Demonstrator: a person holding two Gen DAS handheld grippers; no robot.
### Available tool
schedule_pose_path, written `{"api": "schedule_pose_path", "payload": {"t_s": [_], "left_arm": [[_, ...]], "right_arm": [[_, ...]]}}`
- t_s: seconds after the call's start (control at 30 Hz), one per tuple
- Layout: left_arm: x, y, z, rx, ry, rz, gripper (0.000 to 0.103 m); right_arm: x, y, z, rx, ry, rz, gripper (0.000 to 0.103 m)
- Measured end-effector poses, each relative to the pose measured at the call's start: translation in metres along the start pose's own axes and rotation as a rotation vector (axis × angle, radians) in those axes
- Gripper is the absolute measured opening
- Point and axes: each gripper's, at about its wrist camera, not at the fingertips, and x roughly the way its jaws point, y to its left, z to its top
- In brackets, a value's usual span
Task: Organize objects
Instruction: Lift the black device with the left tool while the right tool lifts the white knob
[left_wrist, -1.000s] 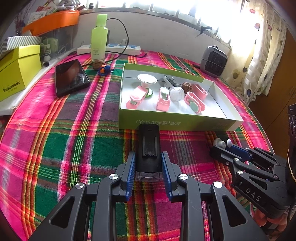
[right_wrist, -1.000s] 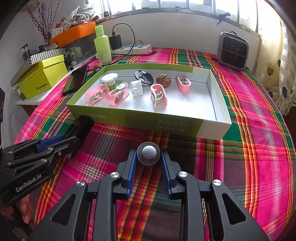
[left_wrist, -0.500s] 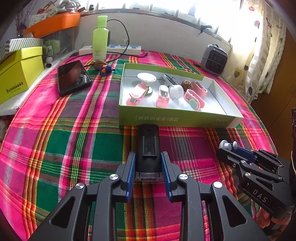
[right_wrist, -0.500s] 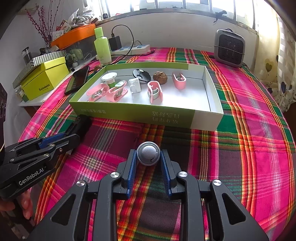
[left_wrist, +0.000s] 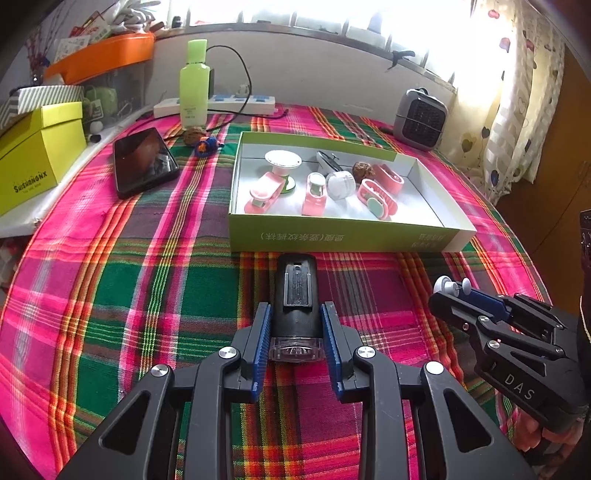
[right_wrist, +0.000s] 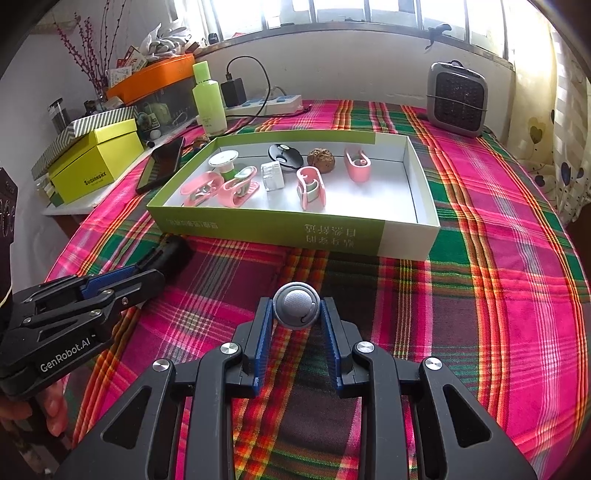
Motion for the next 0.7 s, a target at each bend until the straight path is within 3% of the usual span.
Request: {"api": "schedule_pose_path", "payload": {"t_s": [0.7], "left_arm": [[-0.015,-0.013,0.007,0.024,-0.037,-0.003,0.025]], "right_arm": [[-0.018,-0.006,0.004,0.007,-0.047,0.012,0.027]]}}
